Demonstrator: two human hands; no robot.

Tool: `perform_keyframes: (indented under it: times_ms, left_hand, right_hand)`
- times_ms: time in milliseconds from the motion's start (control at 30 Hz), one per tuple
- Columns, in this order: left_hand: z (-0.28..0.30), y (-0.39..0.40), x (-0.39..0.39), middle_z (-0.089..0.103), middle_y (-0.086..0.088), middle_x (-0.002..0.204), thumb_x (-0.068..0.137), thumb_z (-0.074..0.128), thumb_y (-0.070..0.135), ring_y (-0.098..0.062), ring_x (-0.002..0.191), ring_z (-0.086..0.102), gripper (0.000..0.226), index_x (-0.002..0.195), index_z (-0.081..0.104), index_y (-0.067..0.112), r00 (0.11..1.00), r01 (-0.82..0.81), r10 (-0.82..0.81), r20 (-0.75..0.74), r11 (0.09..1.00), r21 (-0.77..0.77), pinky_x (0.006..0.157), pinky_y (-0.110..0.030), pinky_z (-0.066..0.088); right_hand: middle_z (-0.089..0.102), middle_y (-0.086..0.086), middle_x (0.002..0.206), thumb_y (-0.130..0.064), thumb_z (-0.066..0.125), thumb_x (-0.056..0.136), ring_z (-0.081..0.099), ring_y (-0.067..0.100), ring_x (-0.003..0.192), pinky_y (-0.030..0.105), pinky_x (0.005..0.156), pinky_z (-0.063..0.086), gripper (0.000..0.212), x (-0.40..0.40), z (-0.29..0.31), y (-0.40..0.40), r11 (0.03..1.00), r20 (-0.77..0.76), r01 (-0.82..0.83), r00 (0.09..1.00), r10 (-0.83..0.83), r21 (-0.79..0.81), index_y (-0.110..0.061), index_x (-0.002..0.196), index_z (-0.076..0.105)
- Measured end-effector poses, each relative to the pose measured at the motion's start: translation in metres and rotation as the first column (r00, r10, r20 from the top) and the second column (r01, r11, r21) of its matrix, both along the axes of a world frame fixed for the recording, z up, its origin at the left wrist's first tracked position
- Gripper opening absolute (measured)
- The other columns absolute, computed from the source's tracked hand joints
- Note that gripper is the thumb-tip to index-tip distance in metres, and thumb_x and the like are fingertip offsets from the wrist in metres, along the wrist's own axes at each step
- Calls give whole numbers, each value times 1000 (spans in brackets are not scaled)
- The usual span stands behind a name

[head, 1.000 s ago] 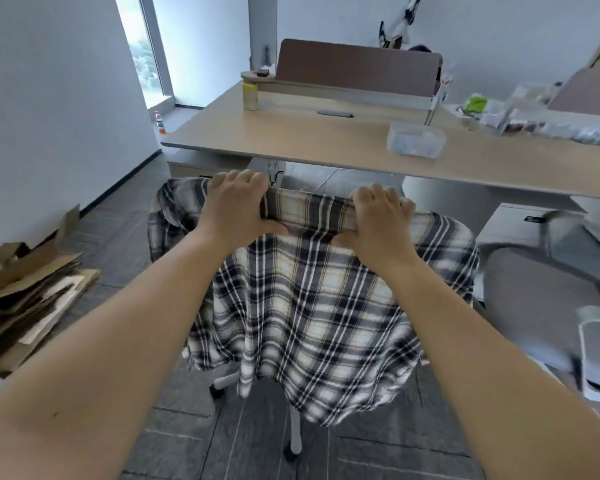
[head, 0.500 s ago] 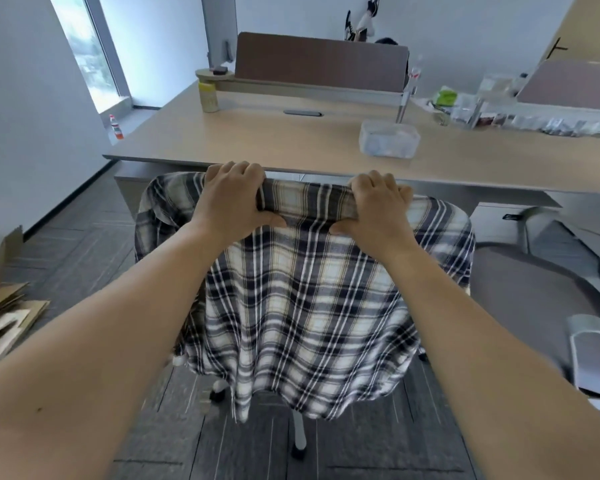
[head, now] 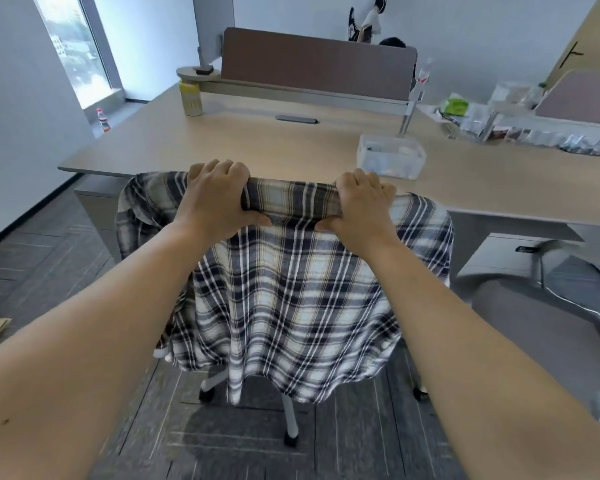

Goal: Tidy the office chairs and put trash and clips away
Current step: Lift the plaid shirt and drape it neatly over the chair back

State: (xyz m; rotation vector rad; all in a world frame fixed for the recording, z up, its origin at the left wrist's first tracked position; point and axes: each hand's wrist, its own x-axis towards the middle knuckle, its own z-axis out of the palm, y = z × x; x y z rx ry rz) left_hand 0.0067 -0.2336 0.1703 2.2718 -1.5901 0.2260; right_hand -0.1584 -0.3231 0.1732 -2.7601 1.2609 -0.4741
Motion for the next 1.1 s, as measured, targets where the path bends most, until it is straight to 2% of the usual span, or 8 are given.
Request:
perform_keyframes:
  times_ms: [333, 533, 800, 1100]
  left_hand:
    - [-2, -82, 75, 54, -19, 115, 69, 74, 41, -34, 114, 43, 62, 107, 50, -1, 999, 37, -37, -15, 999, -3, 102, -41, 33]
    - [-8, -121, 116, 54, -19, 116, 70, 74, 38, -33, 112, 43, 62, 111, 50, -2, 997, 70, -72, -15, 995, -66, 100, -38, 30]
    - [-9, -155, 150, 52, -17, 119, 71, 74, 36, -31, 113, 42, 61, 113, 49, -1, 996, 78, -80, -32, 995, -68, 100, -34, 28]
    - [-4, -171, 177, 52, -22, 117, 67, 77, 34, -35, 112, 43, 65, 112, 50, -5, 996, 86, -86, -1, 995, -57, 101, -37, 28]
  right_hand:
    - [48, 7, 120, -39, 67, 78, 39, 25, 115, 39, 100, 27, 53, 72, 0, -77, 1000, 3, 17, 1000, -17, -4, -8, 116, 47]
    - [47, 9, 122, -34, 64, 82, 39, 27, 115, 38, 101, 26, 50, 112, -2, -114, 998, -5, 59, 998, -59, -34, -9, 121, 44]
    - [47, 10, 120, -27, 63, 84, 39, 27, 114, 37, 101, 25, 46, 148, -4, -147, 997, 11, 70, 997, -70, -18, -8, 121, 43]
    - [45, 8, 120, -25, 62, 84, 36, 25, 113, 33, 94, 20, 44, 168, -3, -162, 999, 60, 33, 998, -32, -28, -10, 121, 43]
